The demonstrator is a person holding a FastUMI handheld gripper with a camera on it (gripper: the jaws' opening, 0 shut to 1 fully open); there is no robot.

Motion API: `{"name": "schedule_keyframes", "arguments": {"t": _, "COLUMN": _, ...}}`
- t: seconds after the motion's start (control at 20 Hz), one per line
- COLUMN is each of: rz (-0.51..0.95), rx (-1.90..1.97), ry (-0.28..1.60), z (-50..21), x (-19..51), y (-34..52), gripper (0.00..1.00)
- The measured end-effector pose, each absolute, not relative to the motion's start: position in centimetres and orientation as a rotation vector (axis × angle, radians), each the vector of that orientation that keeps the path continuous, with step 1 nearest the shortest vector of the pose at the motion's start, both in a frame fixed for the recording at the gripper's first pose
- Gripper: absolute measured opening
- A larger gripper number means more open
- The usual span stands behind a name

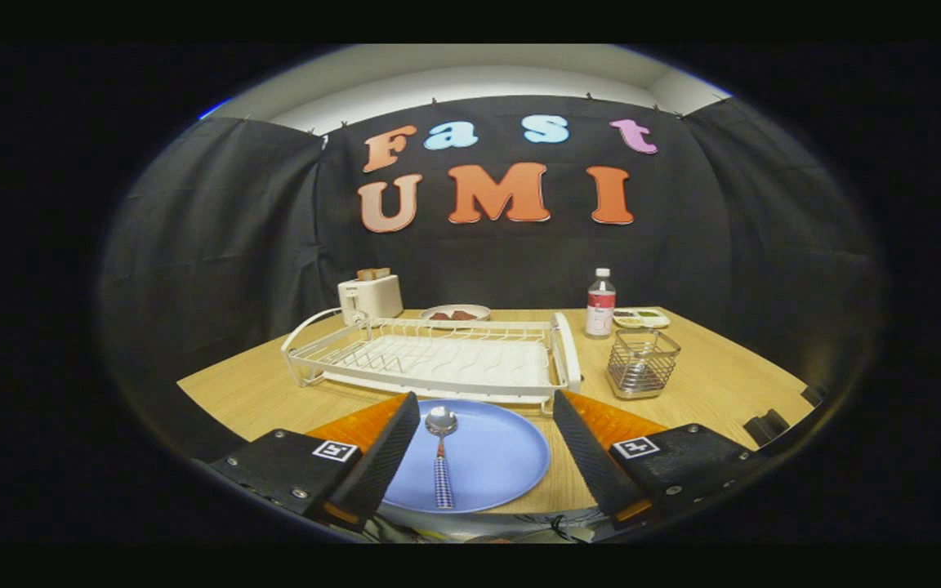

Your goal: Take the plate from the dish rack, then take the spoon from the basket and place it into the plate.

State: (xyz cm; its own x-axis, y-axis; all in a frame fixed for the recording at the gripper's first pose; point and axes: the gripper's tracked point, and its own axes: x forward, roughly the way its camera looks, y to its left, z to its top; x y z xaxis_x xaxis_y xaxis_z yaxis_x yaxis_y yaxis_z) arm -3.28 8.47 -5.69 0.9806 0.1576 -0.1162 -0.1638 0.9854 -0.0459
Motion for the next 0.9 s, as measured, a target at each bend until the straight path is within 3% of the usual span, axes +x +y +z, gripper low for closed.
{"name": "schedule_keyframes", "arguments": {"t": 0.9, "rz": -0.113, "rx": -0.028, "ry": -0.003, "z": 1.6, "x": -1.6, "y": -3.0, "gripper": 0.97}}
